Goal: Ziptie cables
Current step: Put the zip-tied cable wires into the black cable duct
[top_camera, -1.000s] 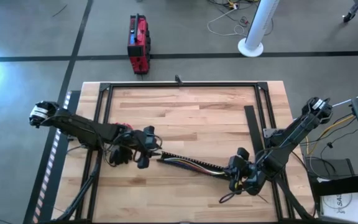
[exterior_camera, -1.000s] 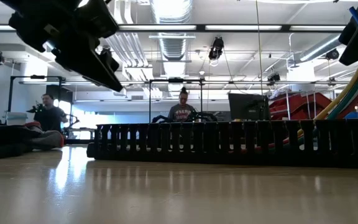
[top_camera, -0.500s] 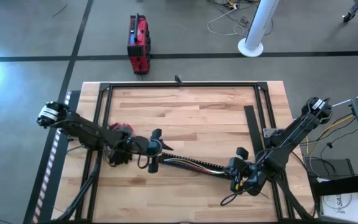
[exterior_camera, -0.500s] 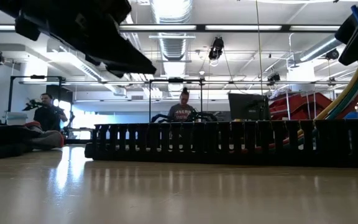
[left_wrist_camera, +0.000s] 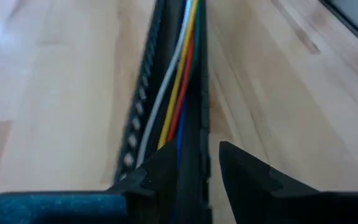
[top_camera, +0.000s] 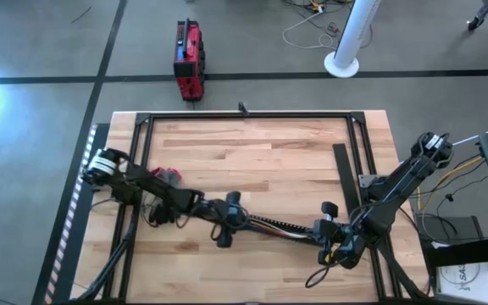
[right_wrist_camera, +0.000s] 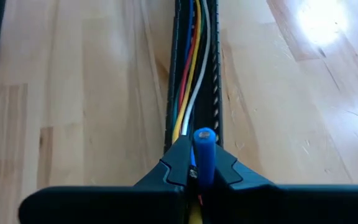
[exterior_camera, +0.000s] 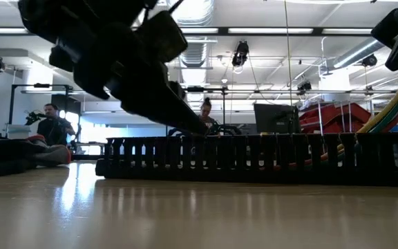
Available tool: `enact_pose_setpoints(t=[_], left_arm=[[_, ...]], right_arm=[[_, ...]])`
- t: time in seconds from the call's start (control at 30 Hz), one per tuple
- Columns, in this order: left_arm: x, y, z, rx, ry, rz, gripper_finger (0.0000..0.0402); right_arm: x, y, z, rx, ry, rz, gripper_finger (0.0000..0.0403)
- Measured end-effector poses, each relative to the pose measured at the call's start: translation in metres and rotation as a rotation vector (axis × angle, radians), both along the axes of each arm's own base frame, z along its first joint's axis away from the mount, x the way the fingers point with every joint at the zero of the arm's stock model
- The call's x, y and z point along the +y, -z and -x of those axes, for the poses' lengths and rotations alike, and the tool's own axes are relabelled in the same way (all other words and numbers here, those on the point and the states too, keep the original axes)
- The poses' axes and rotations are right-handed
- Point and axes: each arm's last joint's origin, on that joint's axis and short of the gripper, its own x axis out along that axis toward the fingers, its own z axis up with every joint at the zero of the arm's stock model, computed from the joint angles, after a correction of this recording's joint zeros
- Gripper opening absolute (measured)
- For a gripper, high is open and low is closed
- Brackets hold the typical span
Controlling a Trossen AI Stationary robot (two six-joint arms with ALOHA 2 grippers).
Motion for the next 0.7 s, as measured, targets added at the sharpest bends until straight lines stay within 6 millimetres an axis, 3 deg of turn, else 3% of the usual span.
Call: enact_pose_setpoints(t=[0.17,0.4,0.6,0.7], left_arm=[[-0.005,0.006,-0.016,0.027,0.019,-0.033,0.0102],[-0.007,0.01,-0.019,0.054,0.02,-0.039,0.0094],[-0.007,0.01,-0.018,0.052,0.035,-0.069,0.0018],[-0.007,0.009,-0.016,0.071,0.061,-0.071,0.001]], right_arm=[[-0.002,0.003,0.002,0.012,-0.003,0.011,0.0003],[-0.003,0.007,0.003,0.02,-0.001,0.018,0.0003],[-0.006,0.016,0.008,0.05,-0.015,0.039,0.0003],[-0.007,0.023,0.014,0.093,-0.056,0.048,0.0003]])
